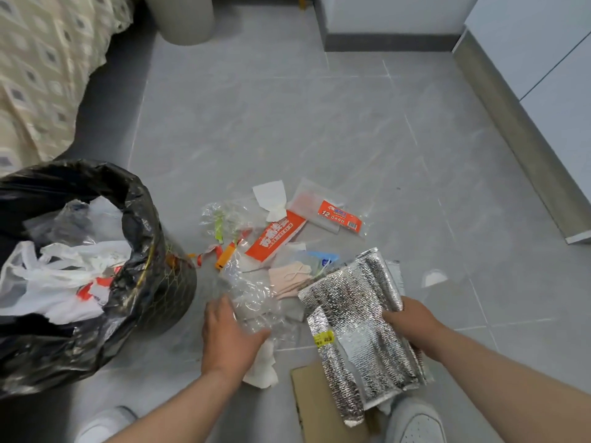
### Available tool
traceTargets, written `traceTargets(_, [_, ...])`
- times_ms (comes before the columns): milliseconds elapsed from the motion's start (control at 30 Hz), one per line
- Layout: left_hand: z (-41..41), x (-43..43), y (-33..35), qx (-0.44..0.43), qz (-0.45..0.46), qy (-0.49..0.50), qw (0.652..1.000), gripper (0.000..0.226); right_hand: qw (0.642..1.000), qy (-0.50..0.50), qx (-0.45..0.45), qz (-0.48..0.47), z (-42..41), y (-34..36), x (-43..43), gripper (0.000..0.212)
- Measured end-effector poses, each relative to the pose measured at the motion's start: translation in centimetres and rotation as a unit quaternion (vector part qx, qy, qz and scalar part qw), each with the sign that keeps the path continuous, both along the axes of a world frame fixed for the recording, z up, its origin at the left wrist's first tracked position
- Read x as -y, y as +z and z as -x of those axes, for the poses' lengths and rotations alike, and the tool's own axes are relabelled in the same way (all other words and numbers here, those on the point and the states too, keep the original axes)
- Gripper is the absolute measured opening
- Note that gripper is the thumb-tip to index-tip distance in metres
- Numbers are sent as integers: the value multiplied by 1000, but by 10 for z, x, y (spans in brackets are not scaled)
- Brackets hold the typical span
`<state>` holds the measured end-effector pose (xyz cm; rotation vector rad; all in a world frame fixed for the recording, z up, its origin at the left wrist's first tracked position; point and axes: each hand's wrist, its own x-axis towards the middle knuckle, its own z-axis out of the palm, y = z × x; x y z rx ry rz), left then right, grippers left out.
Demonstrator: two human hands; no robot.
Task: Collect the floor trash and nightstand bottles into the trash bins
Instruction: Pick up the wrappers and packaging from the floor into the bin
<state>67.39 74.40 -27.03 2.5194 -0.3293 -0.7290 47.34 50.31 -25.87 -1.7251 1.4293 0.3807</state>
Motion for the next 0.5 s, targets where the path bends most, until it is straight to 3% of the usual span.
traceTargets(67, [-6,7,1,-11,1,-8,1000,123,999,-24,8,-32,3,1,4,14])
traceTargets(133, [-12,13,4,-6,-6,-22,1000,120,998,-43,16,-44,5,1,5,17])
traceTargets(200, [-18,18,10,-5,-25,-29,999,105,997,-62,24,-45,5,0,3,17])
traceTargets(367, [-26,22,30,1,-2,-36,999,38,998,-42,11,-55,5,6,7,21])
traceTargets(500, [-37,29,60,3,39,-49,998,46,997,36,0,-68,-8,45,29,17])
